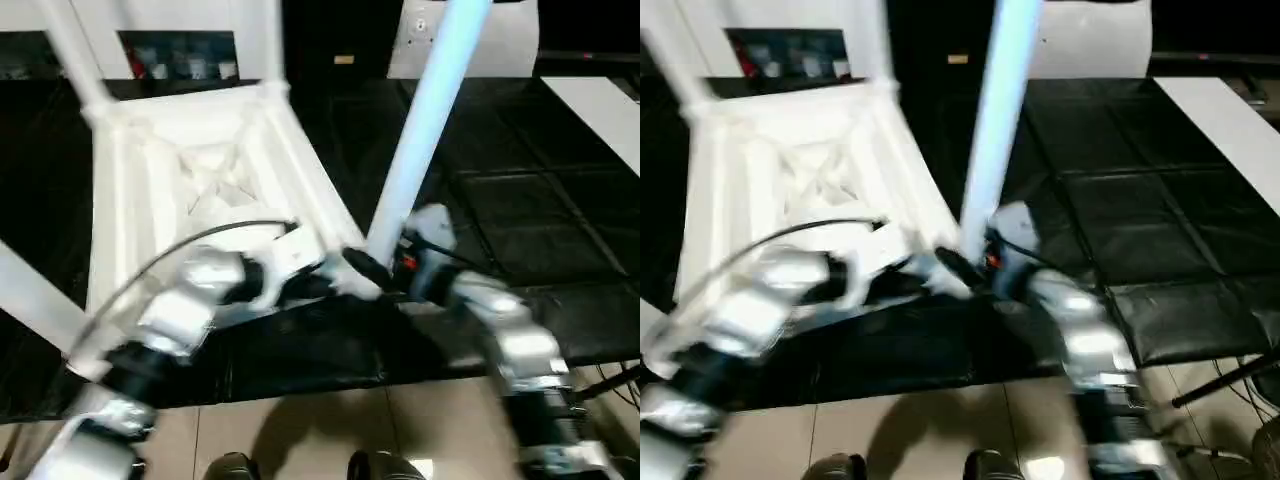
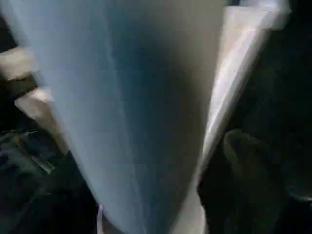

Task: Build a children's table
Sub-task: Rotate leg to tighten

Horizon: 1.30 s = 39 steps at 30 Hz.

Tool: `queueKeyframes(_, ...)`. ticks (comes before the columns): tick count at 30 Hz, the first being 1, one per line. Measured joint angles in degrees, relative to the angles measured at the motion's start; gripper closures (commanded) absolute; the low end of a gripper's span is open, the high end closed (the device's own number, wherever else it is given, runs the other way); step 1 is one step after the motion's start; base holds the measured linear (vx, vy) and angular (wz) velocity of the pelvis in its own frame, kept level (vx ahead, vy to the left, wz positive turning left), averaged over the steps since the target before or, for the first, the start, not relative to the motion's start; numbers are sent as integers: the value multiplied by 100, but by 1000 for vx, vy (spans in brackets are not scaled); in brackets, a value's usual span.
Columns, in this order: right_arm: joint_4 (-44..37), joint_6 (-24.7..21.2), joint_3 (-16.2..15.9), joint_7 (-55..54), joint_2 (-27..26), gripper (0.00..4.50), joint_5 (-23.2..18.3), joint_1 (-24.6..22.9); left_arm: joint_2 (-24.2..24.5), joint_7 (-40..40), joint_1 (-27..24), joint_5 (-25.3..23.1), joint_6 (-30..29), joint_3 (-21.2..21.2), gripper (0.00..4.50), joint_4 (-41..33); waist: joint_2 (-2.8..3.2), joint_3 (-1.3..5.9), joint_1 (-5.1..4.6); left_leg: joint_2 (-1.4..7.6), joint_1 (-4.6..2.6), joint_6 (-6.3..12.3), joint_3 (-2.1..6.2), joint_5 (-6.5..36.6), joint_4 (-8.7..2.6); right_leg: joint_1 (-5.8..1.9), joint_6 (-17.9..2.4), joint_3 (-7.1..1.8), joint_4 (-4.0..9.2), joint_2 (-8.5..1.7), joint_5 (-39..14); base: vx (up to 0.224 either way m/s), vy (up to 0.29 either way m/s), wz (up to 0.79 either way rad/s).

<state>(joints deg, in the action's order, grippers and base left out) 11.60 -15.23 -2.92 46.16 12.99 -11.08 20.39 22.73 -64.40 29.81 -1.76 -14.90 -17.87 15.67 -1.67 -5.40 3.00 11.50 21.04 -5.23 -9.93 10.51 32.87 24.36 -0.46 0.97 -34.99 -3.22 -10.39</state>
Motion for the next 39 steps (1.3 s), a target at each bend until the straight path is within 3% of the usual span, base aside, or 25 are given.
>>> queueKeyframes(7,0,186,-356,1961,708,59,-534,-2,286,-976,80,333,478,3,450,440,-2,1,68,0,0,14,-3,8,34,-19,-6,3,-4,-6,3,0,0,0)
queueKeyframes(12,141,94,-532,2913,1003,96,-727,209,474,-1467,123,415,757,-113,450,570,-2,1,102,1,4,25,-1,15,62,-29,-12,7,-8,-9,7,0,0,0)
queueKeyframes(16,265,47,-797,3477,1258,138,-727,387,535,-1780,198,412,1036,-249,450,674,-9,1,221,2,4,33,-4,20,79,-37,-15,9,-9,-12,9,0,0,0)
queueKeyframes(28,469,25,-1022,3823,1271,236,-718,570,528,-2052,239,420,1389,-342,450,813,-14,2,244,3,3,32,-3,20,87,-37,-17,11,-19,-15,10,0,0,0)
queueKeyframes(32,412,-69,-1025,3810,1289,240,-718,563,519,-2040,241,426,1387,-340,450,820,-13,2,249,3,3,32,-3,20,87,-37,-17,11,-19,-15,10,0,0,0)
queueKeyframes(39,-360,-775,-794,2944,1112,241,-768,128,447,-1752,141,440,695,-205,450,536,-14,2,235,6,-10,25,-1,16,87,-42,-17,11,-27,-14,12,0,0,0)
